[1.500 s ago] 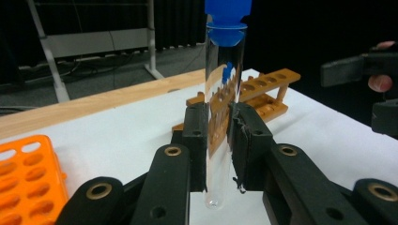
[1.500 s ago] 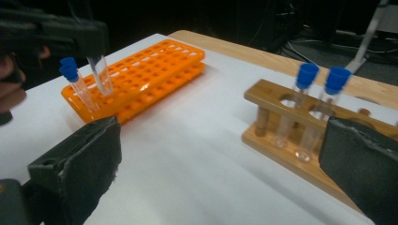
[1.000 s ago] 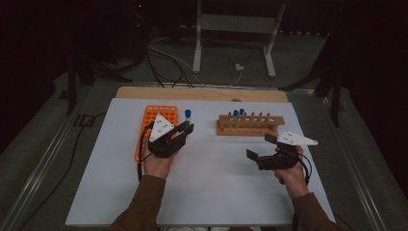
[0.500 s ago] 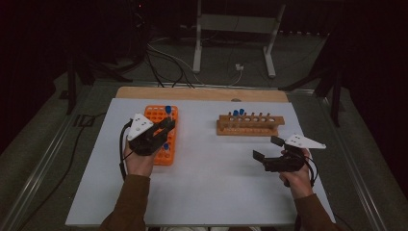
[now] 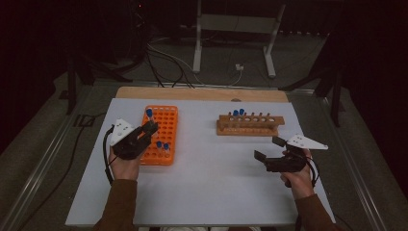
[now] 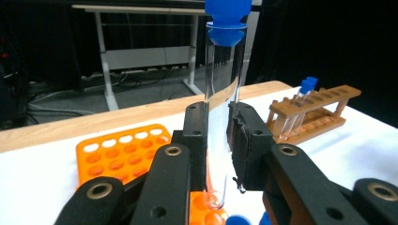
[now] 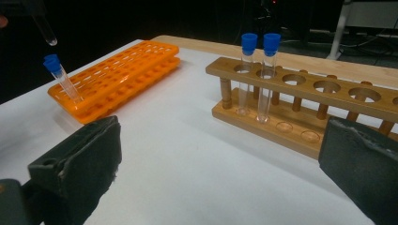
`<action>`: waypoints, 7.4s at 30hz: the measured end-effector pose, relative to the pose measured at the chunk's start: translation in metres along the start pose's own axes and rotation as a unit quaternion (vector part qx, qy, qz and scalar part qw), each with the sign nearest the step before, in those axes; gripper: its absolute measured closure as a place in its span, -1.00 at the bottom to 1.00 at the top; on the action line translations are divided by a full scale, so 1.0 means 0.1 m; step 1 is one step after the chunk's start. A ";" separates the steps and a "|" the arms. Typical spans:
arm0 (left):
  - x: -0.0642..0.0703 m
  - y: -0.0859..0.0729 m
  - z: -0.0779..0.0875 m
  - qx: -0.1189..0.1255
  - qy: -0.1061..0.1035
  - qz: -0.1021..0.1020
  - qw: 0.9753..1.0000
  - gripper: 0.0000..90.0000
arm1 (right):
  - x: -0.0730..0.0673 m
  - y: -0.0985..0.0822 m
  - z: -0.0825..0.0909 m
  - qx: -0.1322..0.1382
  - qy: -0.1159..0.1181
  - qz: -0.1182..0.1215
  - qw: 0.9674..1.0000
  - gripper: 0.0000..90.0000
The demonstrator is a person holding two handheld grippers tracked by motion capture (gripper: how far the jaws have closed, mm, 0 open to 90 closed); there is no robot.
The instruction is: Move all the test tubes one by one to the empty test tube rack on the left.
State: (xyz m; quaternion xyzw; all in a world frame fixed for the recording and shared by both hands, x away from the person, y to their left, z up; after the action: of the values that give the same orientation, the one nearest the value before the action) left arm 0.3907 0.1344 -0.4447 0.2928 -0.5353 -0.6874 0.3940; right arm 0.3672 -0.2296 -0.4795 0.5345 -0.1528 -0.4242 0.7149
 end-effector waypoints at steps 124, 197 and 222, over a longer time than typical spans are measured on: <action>-0.06 -0.79 0.24 -0.059 -0.027 0.043 0.997 -0.13 | -0.08 -0.05 -0.08 -0.007 0.011 0.010 1.000 -1.00; -0.19 -0.87 0.30 -0.067 0.034 0.050 0.996 -0.98 | 0.49 0.57 -1.08 -0.029 -0.089 0.020 0.995 0.20; -0.19 -0.88 0.30 -0.069 0.033 0.053 0.996 -0.98 | 0.57 0.36 -1.38 -0.037 -0.121 0.010 0.992 0.60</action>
State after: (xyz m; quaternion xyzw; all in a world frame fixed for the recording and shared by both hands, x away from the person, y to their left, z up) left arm 0.3556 0.1763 -0.5228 0.2583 -0.4884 -0.6907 0.4665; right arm 0.5098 -0.1831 -0.5138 0.4507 -0.2274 -0.4837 0.7150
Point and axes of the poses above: each handheld gripper's, and its own axes: z roughly backward along the jaws, y roughly out of its top, x roughly to its right, the point moved 10 cm from there along -z, roughly forward along the jaws, and after that the axes turned 4 degrees about -z, right-handed, at the moved point
